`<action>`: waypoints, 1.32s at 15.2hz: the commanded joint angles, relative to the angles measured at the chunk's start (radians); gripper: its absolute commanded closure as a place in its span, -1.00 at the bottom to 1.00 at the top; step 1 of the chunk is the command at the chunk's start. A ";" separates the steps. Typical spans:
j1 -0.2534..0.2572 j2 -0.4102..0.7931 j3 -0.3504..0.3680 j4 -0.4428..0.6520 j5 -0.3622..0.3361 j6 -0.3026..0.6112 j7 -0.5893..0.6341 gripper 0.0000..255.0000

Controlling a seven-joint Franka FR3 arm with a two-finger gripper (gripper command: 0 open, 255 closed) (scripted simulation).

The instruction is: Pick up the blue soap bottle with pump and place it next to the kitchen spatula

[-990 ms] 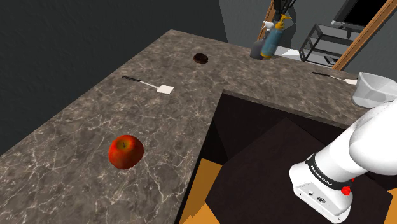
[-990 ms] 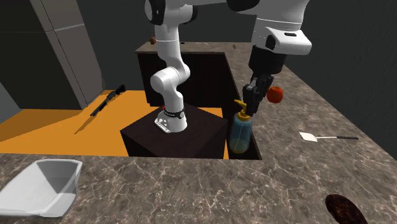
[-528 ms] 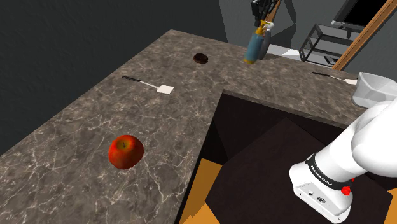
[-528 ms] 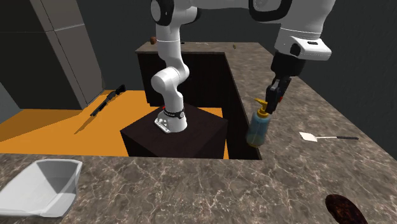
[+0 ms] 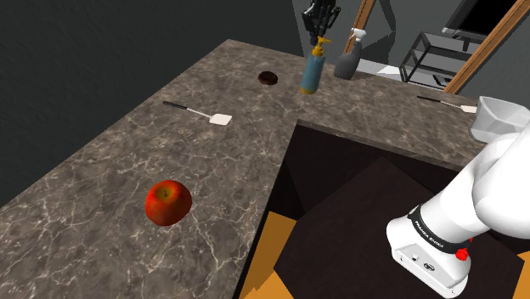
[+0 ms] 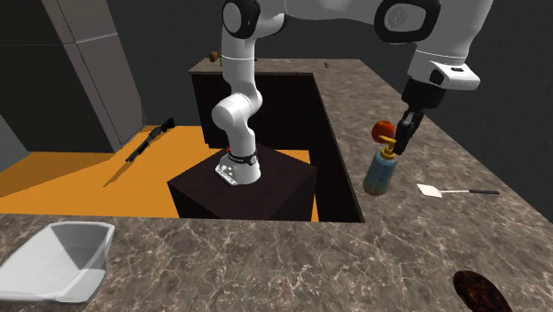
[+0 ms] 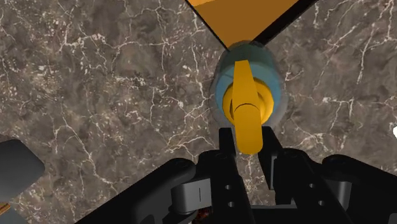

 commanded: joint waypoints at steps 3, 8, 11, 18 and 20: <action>0.041 0.065 0.035 0.043 0.013 0.016 0.077 1.00; 0.089 0.164 0.073 0.133 0.026 0.020 0.163 1.00; 0.118 0.234 0.093 0.206 0.032 0.015 0.211 1.00; 0.143 0.305 0.109 0.221 0.037 0.069 0.254 1.00; 0.143 0.308 0.109 0.198 0.037 0.095 0.255 1.00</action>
